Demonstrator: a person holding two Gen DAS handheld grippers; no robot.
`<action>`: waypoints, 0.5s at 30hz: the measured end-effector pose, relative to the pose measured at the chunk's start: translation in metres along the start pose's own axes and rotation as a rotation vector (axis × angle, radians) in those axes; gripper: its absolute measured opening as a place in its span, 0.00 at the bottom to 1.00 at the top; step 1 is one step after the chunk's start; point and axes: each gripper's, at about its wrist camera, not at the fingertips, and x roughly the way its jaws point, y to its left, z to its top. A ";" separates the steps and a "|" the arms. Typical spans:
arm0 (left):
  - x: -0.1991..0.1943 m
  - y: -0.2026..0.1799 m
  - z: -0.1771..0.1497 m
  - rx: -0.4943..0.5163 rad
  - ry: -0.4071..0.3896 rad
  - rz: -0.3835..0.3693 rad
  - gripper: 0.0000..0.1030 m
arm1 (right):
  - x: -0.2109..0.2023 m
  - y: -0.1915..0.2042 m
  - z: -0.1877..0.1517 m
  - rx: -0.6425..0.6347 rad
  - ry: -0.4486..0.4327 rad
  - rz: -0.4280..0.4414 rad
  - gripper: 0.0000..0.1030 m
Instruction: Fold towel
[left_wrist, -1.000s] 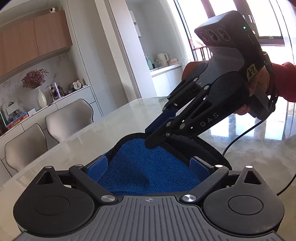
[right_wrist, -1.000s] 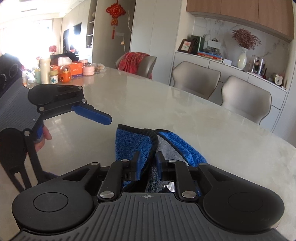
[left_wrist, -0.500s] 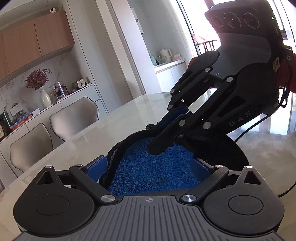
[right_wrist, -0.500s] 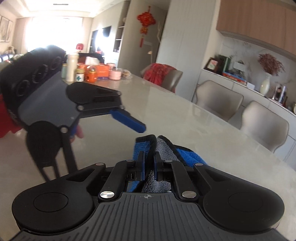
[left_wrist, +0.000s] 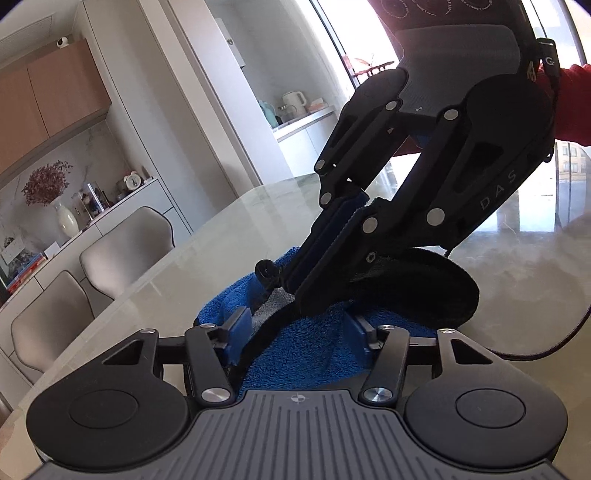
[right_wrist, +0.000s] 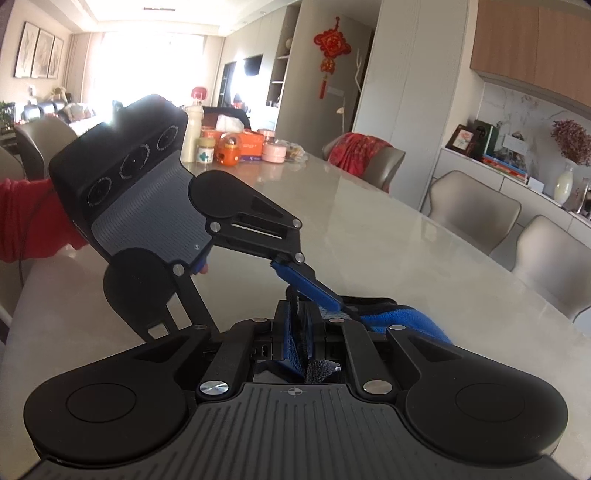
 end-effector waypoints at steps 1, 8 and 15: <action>0.001 0.000 -0.001 -0.008 0.015 -0.010 0.30 | 0.001 -0.001 0.000 0.008 0.011 -0.003 0.10; 0.000 -0.002 -0.012 0.007 0.053 -0.031 0.17 | -0.001 -0.026 -0.010 0.203 0.076 -0.076 0.38; -0.006 -0.004 -0.022 0.020 0.036 -0.054 0.17 | 0.005 -0.057 -0.025 0.467 0.115 -0.035 0.51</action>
